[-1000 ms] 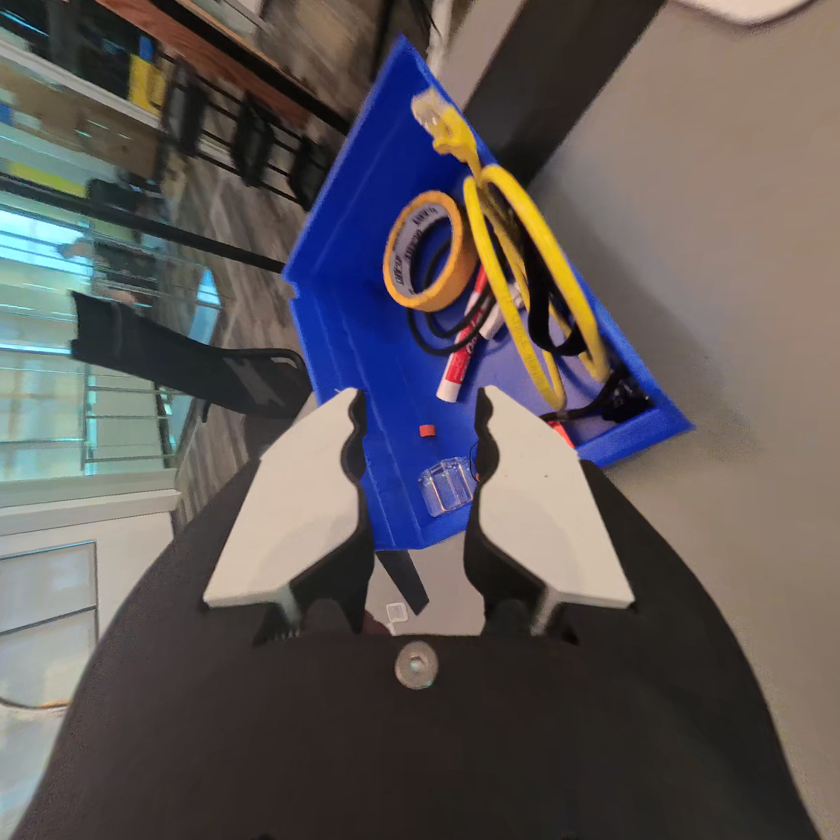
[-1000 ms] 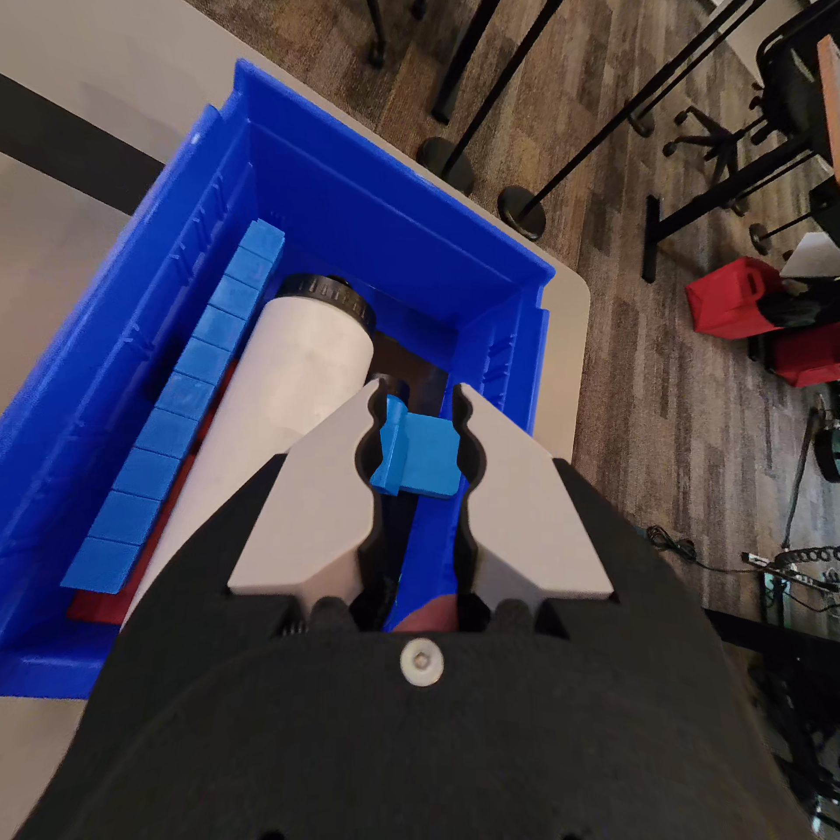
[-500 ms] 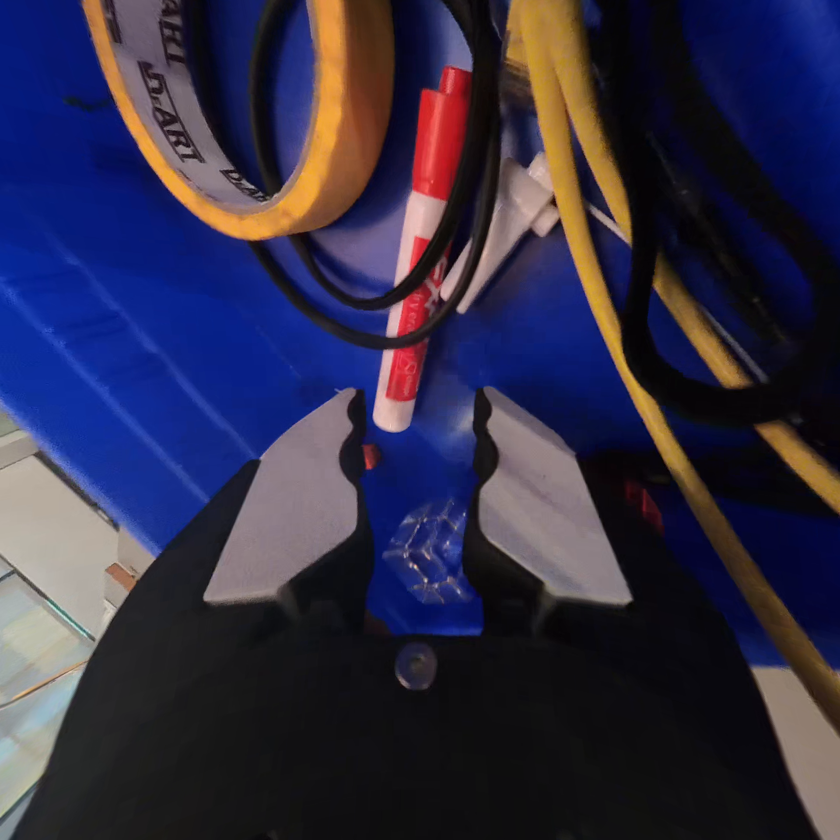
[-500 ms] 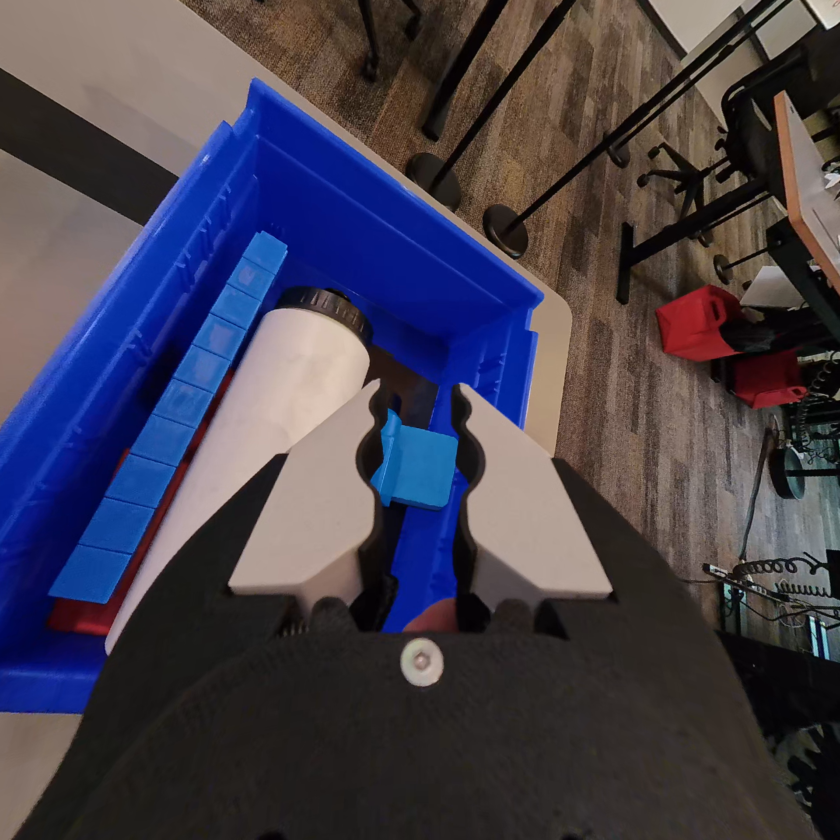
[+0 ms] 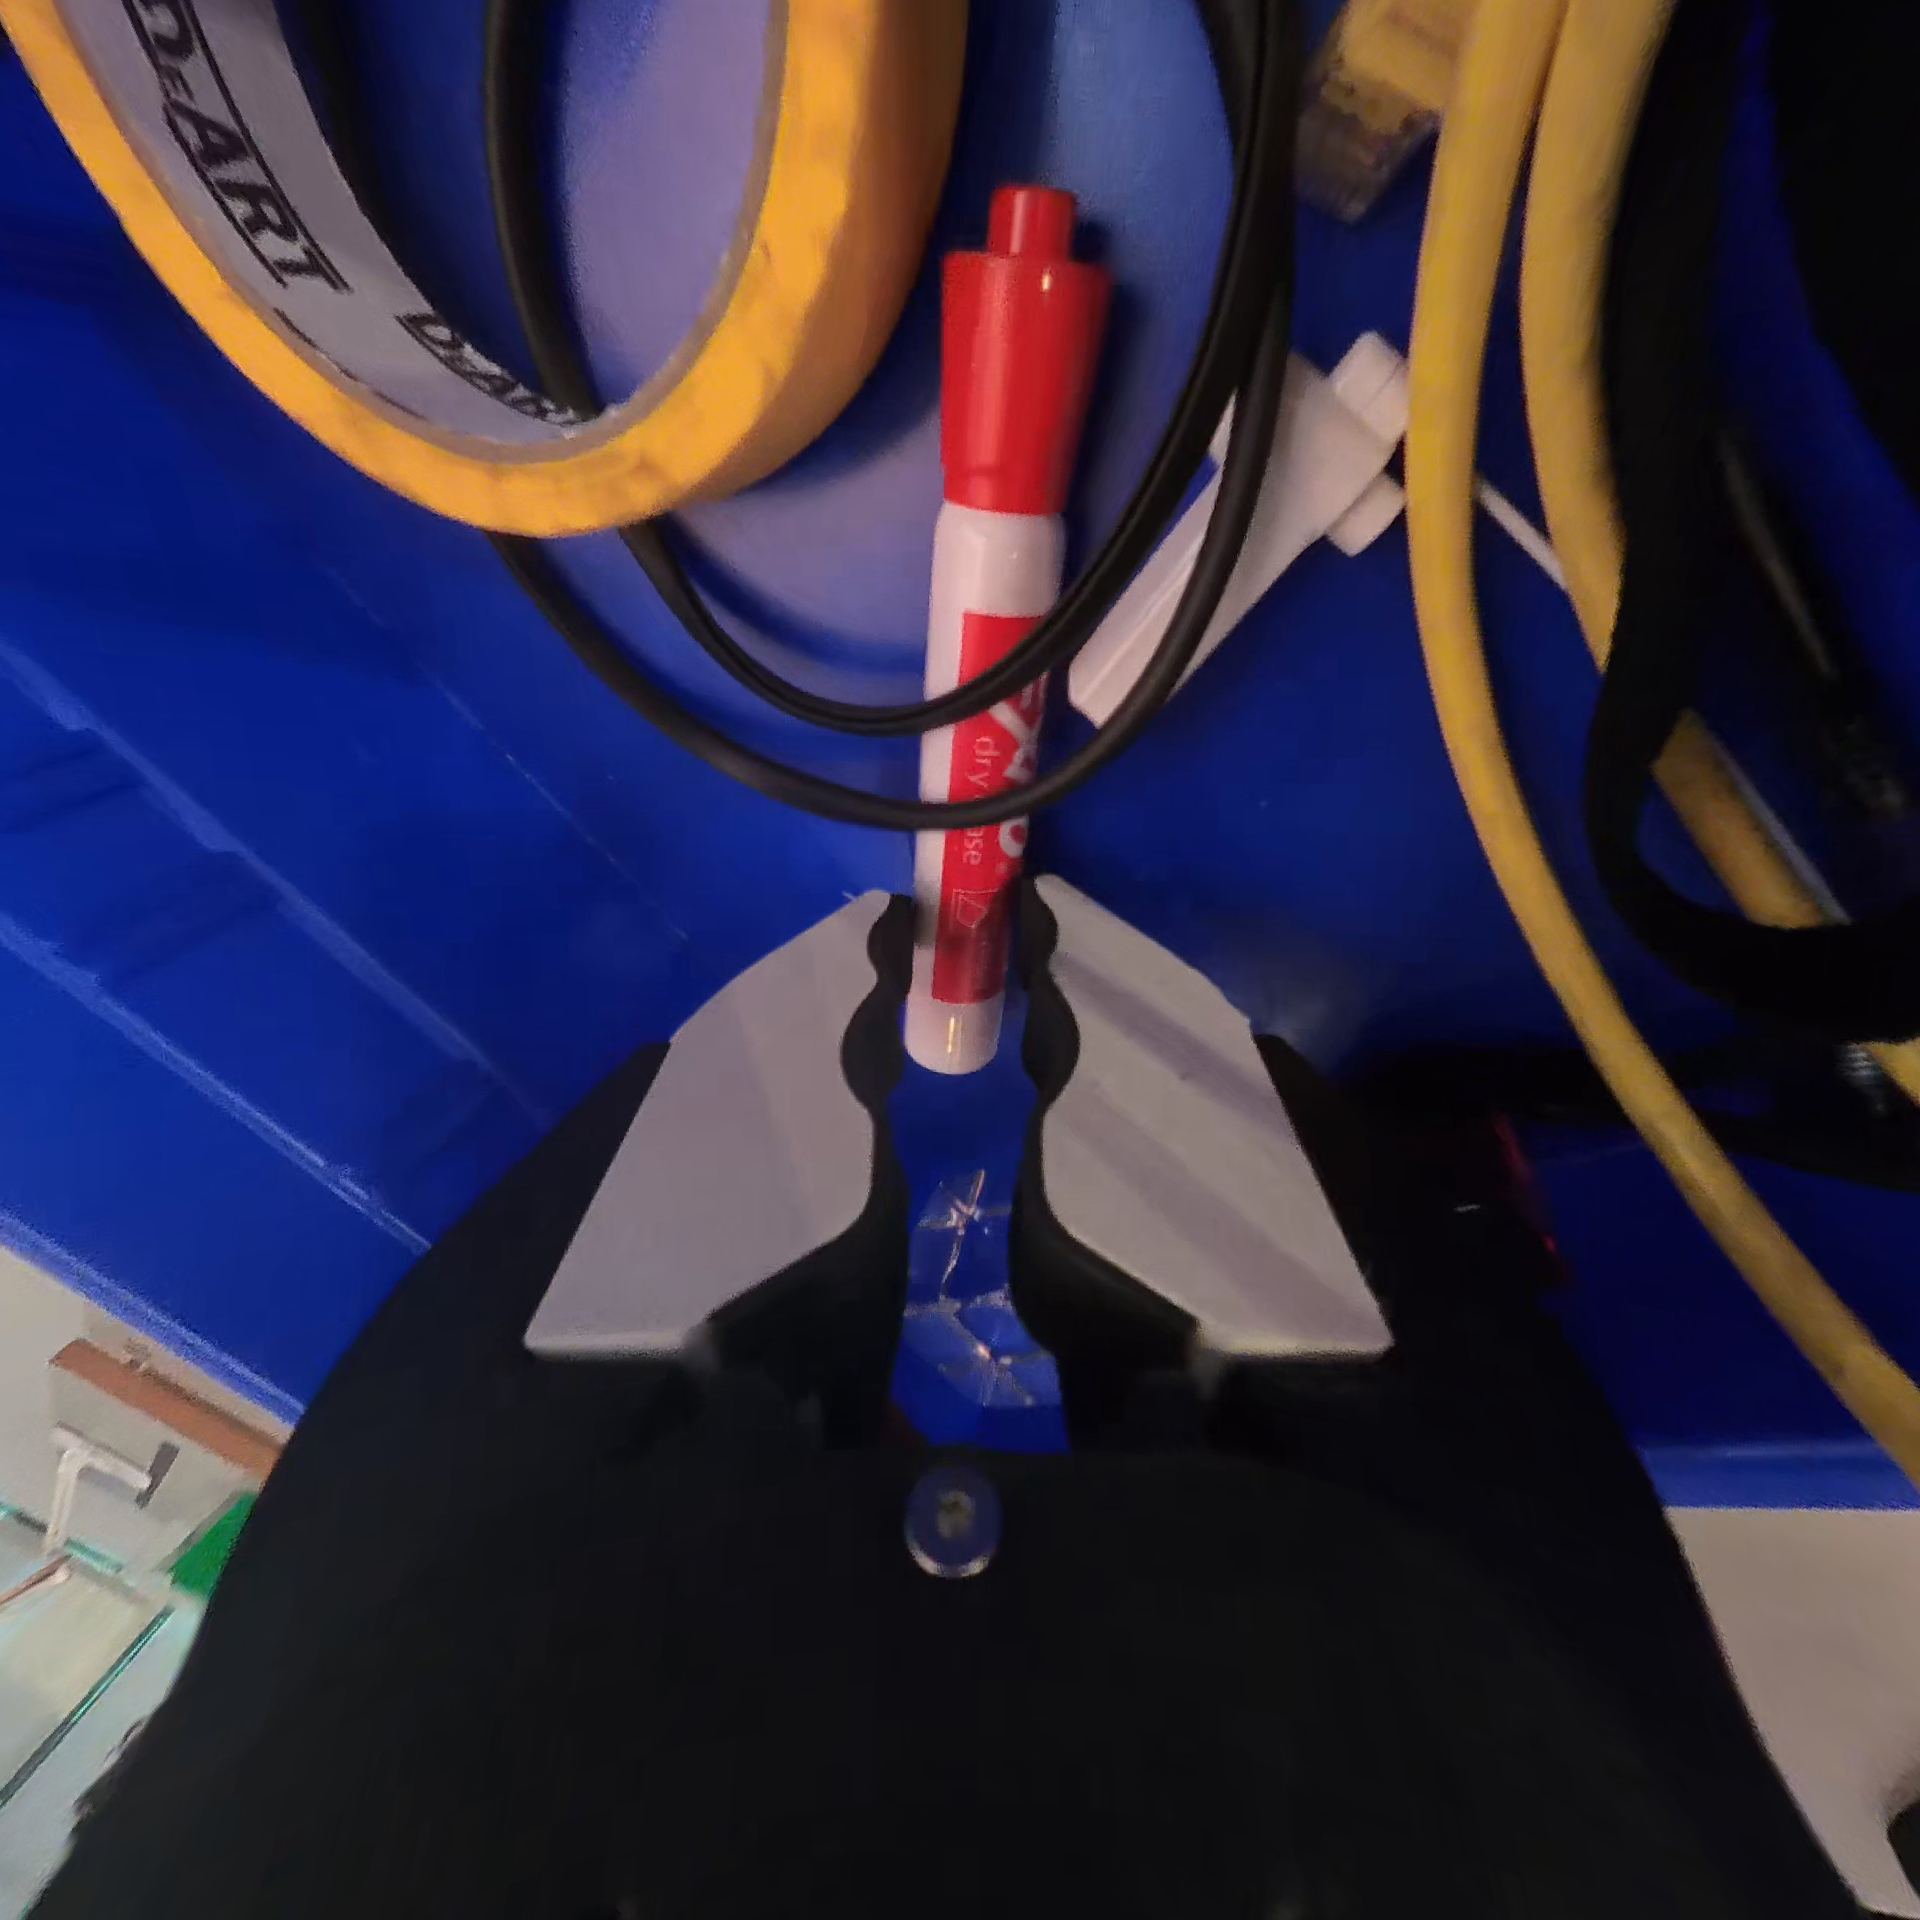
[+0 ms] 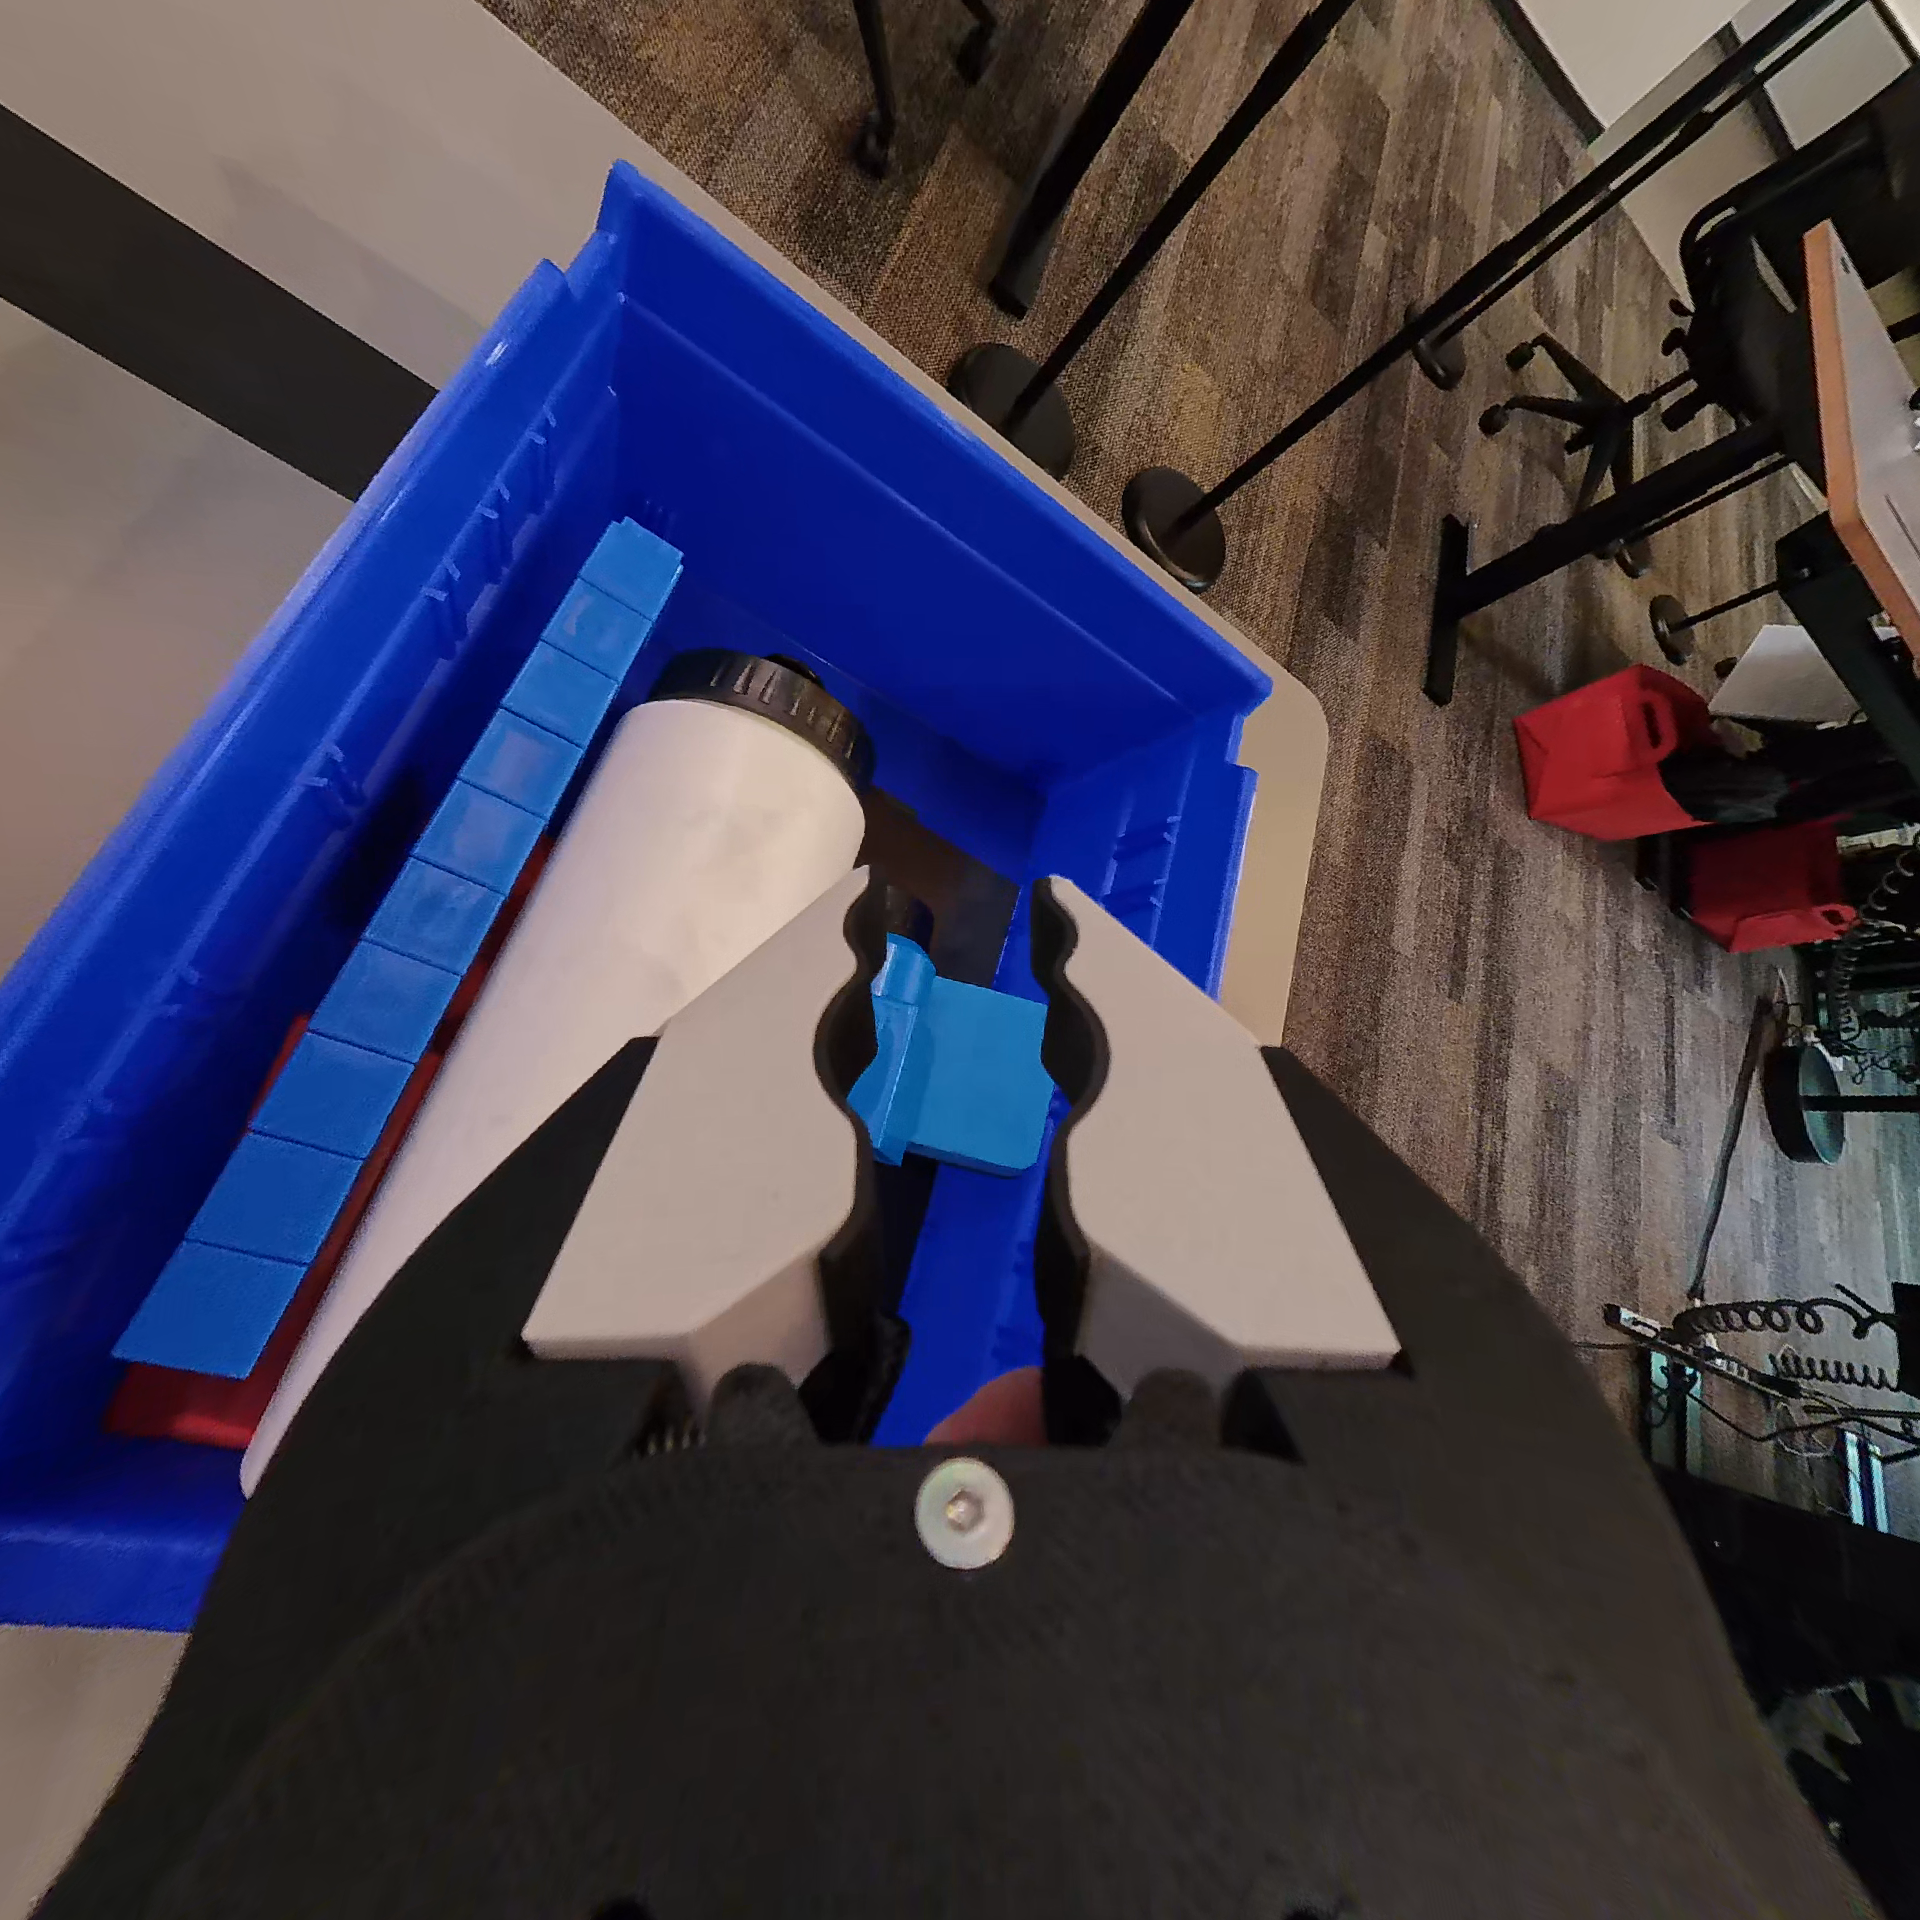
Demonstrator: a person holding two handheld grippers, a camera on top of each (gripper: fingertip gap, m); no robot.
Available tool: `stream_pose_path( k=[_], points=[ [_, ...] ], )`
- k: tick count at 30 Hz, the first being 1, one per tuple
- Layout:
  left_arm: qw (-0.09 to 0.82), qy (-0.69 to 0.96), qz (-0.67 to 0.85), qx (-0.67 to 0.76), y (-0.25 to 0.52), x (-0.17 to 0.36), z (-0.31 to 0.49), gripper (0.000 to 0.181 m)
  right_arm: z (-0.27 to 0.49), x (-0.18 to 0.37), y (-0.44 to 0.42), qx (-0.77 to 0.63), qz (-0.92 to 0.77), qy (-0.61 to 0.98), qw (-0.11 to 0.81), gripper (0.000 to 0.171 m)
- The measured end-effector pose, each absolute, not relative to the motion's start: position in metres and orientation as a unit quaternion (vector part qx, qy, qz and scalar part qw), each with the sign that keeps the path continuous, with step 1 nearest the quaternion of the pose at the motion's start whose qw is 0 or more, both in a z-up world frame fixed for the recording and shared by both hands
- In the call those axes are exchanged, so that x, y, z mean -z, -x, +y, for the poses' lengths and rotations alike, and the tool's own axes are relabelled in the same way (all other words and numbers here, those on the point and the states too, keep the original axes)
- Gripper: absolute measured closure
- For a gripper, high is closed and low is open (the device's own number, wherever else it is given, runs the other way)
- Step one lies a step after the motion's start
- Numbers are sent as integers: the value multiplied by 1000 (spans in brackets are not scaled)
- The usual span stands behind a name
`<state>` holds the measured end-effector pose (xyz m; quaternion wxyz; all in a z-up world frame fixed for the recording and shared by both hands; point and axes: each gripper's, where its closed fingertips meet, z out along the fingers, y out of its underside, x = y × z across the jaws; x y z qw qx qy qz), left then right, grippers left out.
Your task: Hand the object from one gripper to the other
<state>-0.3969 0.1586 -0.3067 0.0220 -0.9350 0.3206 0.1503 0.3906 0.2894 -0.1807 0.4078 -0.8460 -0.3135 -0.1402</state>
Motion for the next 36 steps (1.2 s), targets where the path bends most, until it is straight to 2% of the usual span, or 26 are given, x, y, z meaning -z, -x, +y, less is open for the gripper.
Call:
stream_pose_path(
  k=[1,12,25,36],
  points=[
    [14,934,322,-157,398,306,155,162,289,180,-391,140,-313,846,408,146],
    [2,887,357,-292,413,234,127,162,285,169,-387,148,-329,835,415,150],
    [167,898,261,-313,424,169,62,163,261,80,-343,142,-355,743,549,152],
    [350,869,273,-221,317,134,40,163,191,-4,-214,-3,-418,579,700,146]
  ],
)
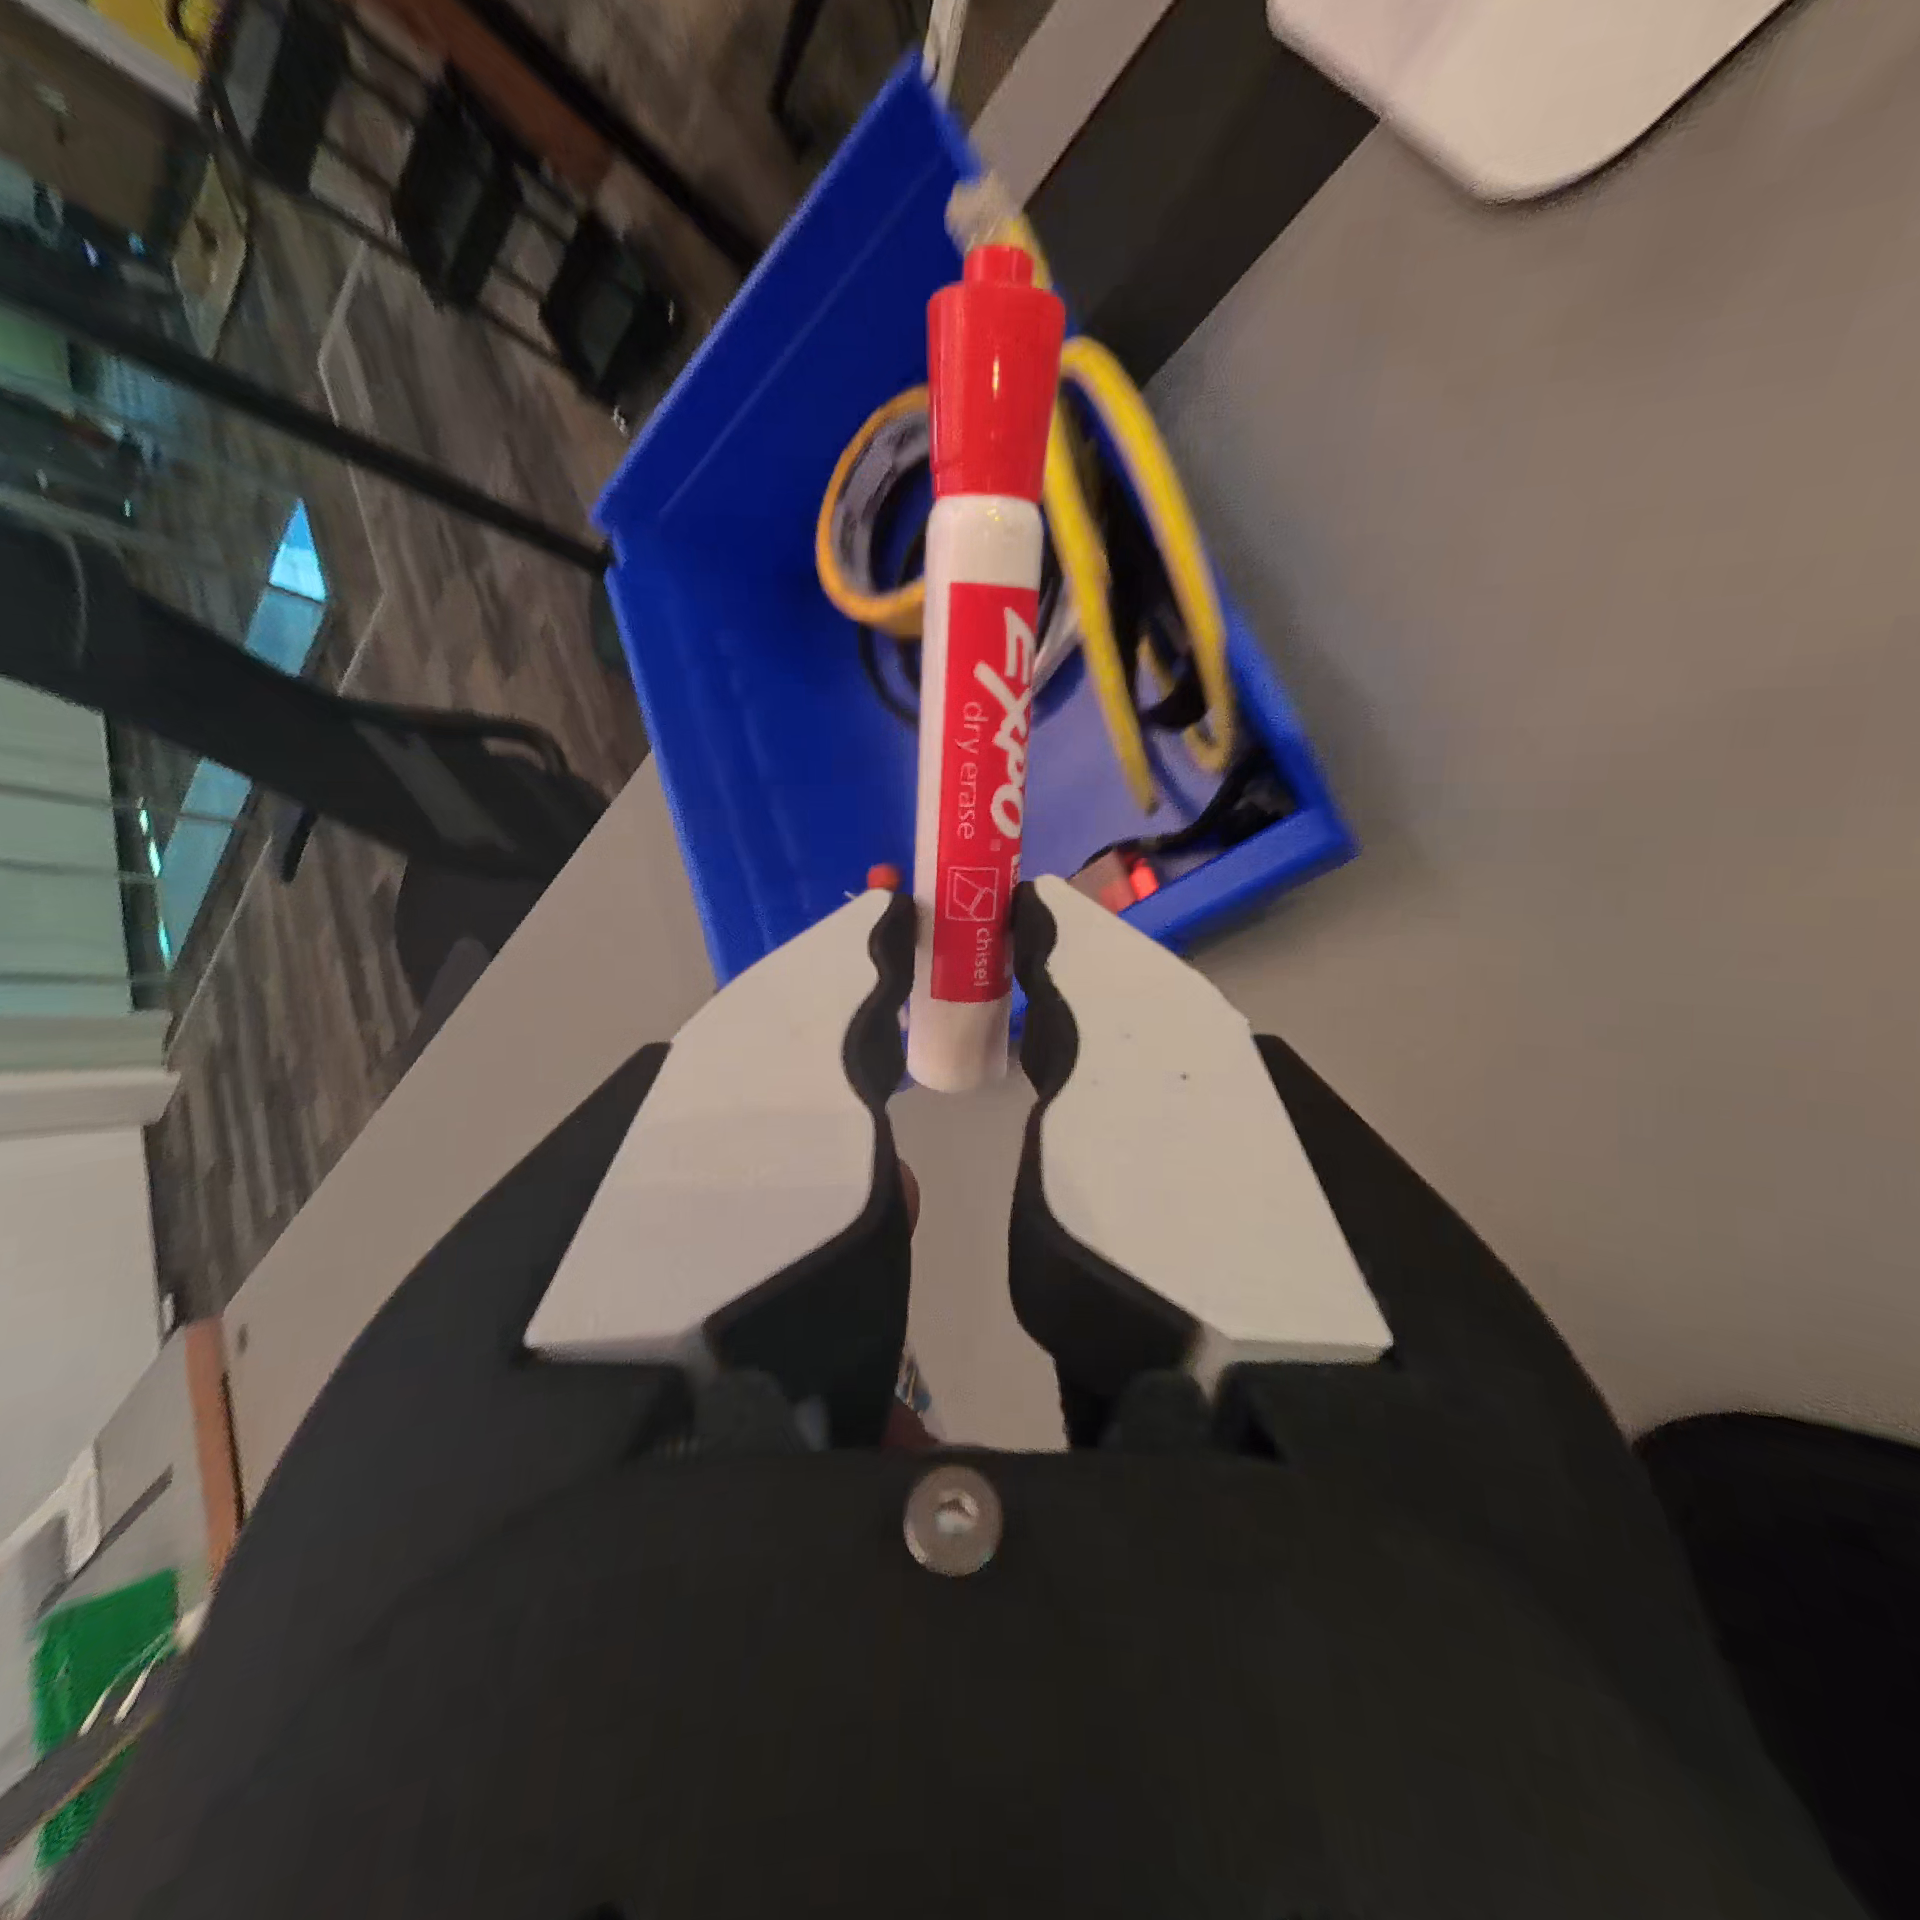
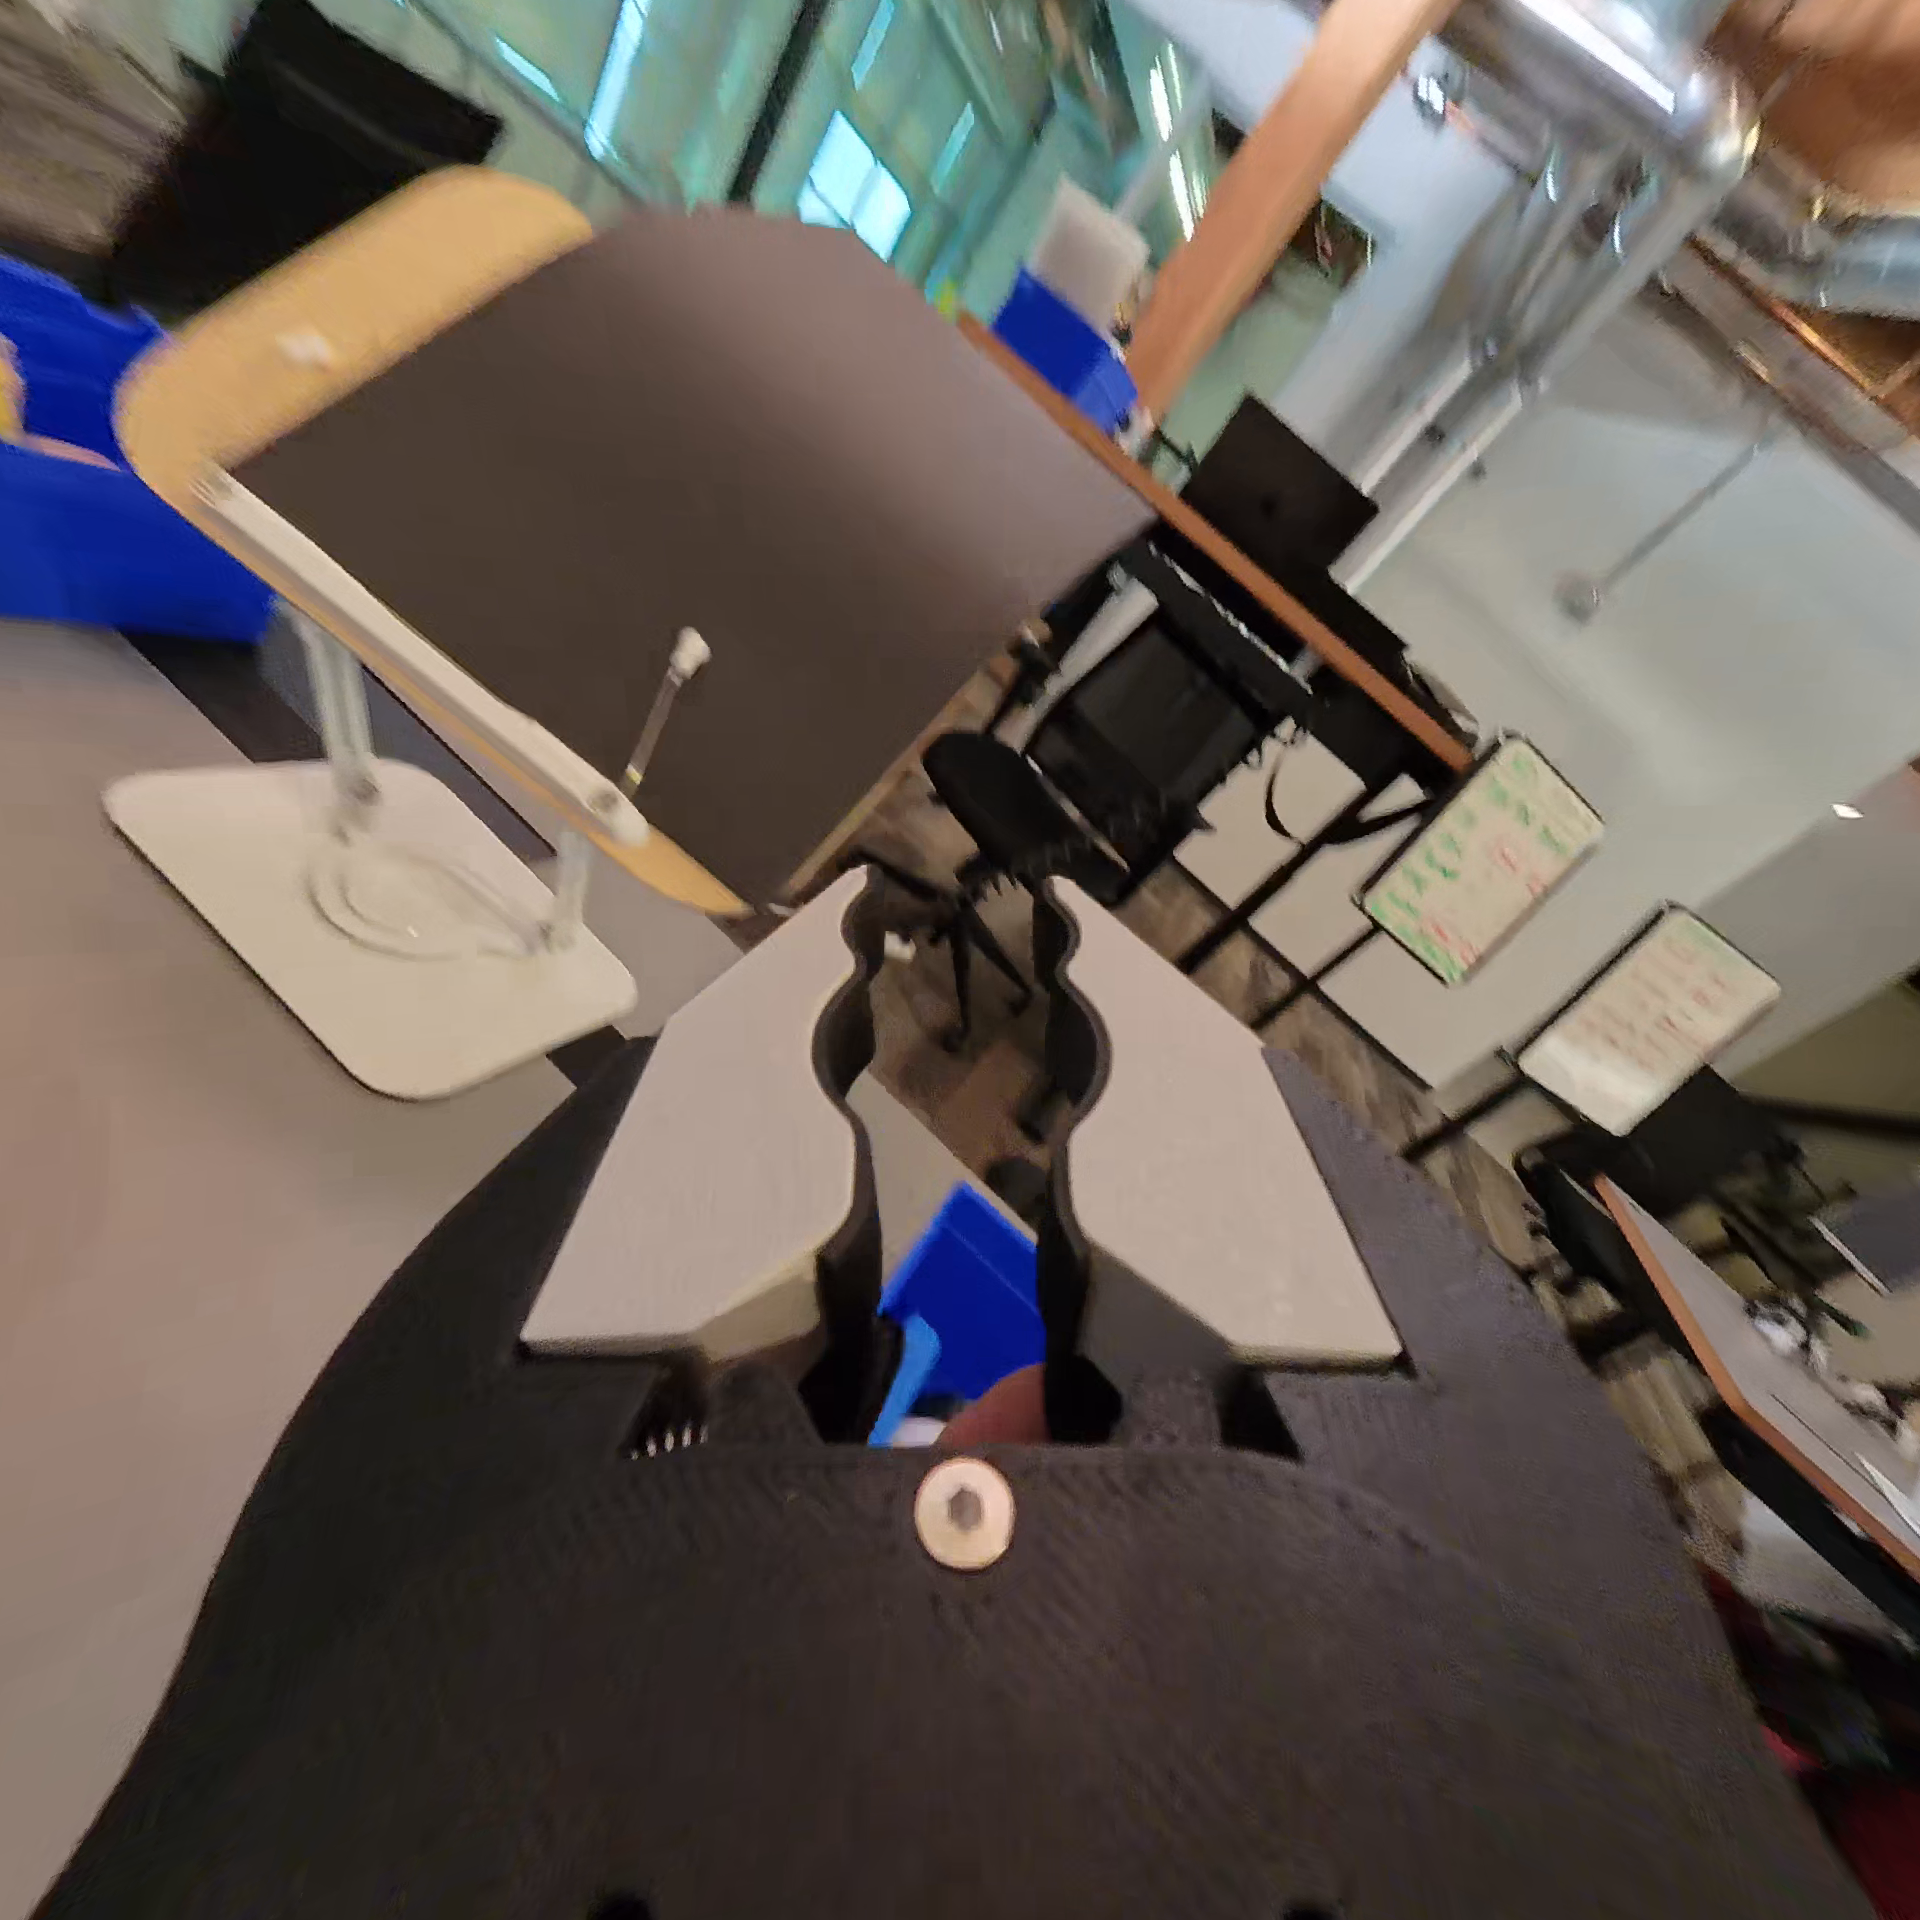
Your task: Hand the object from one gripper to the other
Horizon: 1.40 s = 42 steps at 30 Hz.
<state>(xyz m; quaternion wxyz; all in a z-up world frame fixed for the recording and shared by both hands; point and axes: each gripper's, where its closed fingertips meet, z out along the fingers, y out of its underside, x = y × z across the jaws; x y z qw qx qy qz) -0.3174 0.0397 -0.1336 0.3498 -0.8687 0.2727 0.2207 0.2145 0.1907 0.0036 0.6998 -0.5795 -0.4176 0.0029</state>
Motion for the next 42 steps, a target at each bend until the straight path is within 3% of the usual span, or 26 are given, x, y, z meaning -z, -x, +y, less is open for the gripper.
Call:
stream_pose_path(
  k=[17,29,42],
  points=[
    [517,769,377,-12,141,101,91,163,136,-16,-115,-178,-442,531,700,145],
    [541,745,387,44,114,103,109,163,77,14,27,-303,-542,473,626,136],
    [555,700,430,134,73,103,87,162,93,44,51,-439,-492,497,564,135]
  ],
)
